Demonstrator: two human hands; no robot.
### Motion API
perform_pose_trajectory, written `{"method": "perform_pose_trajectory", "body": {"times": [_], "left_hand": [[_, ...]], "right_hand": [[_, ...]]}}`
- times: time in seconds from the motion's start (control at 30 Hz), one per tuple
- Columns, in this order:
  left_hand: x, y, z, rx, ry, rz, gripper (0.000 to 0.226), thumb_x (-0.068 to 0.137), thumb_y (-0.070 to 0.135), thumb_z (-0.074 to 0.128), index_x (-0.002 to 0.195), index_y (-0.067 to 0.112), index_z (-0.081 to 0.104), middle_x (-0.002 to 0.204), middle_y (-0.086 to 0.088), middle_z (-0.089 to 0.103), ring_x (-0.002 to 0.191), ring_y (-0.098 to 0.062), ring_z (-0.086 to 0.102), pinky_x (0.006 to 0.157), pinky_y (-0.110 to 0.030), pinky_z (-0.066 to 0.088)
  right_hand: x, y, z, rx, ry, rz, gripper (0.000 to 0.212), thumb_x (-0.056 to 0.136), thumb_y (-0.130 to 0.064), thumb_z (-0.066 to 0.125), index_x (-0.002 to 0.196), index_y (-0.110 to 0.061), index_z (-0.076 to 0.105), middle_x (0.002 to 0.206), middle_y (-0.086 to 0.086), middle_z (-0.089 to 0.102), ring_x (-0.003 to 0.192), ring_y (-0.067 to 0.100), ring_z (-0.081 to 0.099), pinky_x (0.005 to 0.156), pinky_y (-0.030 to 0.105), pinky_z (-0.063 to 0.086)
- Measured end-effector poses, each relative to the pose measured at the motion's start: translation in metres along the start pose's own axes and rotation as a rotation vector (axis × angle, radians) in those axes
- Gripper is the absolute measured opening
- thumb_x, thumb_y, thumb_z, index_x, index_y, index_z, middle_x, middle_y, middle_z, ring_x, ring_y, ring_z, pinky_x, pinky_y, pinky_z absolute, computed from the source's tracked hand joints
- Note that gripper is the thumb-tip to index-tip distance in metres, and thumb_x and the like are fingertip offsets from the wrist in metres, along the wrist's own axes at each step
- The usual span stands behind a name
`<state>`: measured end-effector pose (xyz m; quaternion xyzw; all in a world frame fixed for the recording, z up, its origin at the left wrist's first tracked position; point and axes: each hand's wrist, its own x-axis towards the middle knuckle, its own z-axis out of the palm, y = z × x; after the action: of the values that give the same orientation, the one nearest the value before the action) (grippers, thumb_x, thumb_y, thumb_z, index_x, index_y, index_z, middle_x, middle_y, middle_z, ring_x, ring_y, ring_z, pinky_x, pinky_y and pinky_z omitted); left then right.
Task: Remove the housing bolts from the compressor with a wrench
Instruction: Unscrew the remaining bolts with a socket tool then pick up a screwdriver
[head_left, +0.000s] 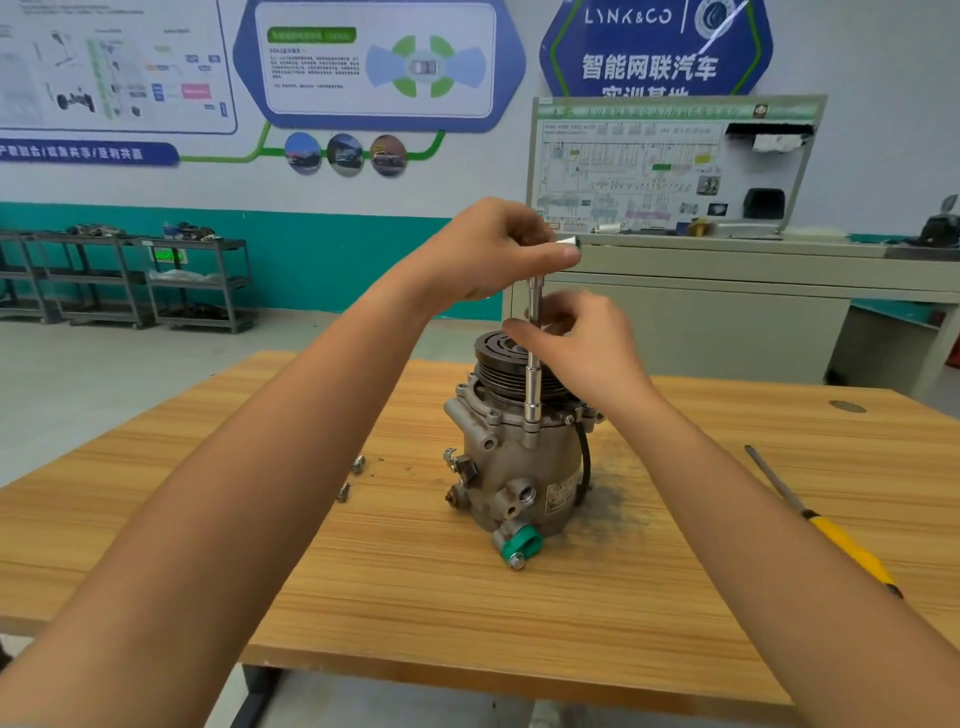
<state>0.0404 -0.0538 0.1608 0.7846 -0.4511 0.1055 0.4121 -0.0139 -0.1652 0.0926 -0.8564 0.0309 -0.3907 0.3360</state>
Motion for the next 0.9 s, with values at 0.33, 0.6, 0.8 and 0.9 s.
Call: {"method": "perform_pose_trajectory", "body": {"times": [0.33, 0.6, 0.8, 0.9], "left_hand": [[-0.002, -0.013, 0.010, -0.452, -0.150, -0.244, 0.012, 0.091, 0.024, 0.058, 0.091, 0.019, 0.069, 0.078, 0.004, 0.061, 0.055, -0.003, 0.049, 0.061, -0.020, 0.046], [-0.012, -0.028, 0.021, -0.592, -0.028, -0.166, 0.010, 0.086, 0.012, 0.064, 0.084, 0.020, 0.070, 0.075, 0.004, 0.061, 0.052, -0.001, 0.048, 0.058, -0.018, 0.044], [-0.019, -0.032, 0.037, -0.735, 0.108, -0.195, 0.004, 0.088, 0.013, 0.062, 0.090, 0.017, 0.063, 0.080, 0.002, 0.062, 0.049, 0.000, 0.049, 0.054, -0.015, 0.047], [-0.021, -0.035, 0.027, -0.756, -0.082, -0.179, 0.015, 0.092, 0.006, 0.054, 0.099, 0.016, 0.063, 0.086, 0.005, 0.071, 0.056, 0.000, 0.055, 0.056, -0.015, 0.048]], "right_hand": [[-0.003, -0.004, -0.007, 0.194, -0.064, 0.054, 0.009, 0.083, -0.021, 0.066, 0.091, -0.017, 0.067, 0.087, -0.002, 0.069, 0.083, 0.007, 0.063, 0.064, 0.010, 0.043], [-0.009, 0.011, -0.002, -0.006, 0.056, 0.048, 0.026, 0.081, -0.040, 0.066, 0.097, -0.020, 0.067, 0.104, -0.005, 0.064, 0.099, 0.007, 0.051, 0.057, 0.004, 0.030], [-0.009, 0.011, 0.000, -0.011, 0.089, -0.057, 0.012, 0.082, -0.024, 0.068, 0.085, -0.012, 0.068, 0.104, -0.008, 0.050, 0.105, 0.005, 0.043, 0.068, -0.011, 0.024], [-0.007, 0.012, -0.003, 0.043, 0.037, -0.024, 0.013, 0.084, -0.026, 0.066, 0.089, -0.015, 0.068, 0.110, -0.009, 0.049, 0.107, 0.004, 0.041, 0.064, -0.009, 0.029]]}}
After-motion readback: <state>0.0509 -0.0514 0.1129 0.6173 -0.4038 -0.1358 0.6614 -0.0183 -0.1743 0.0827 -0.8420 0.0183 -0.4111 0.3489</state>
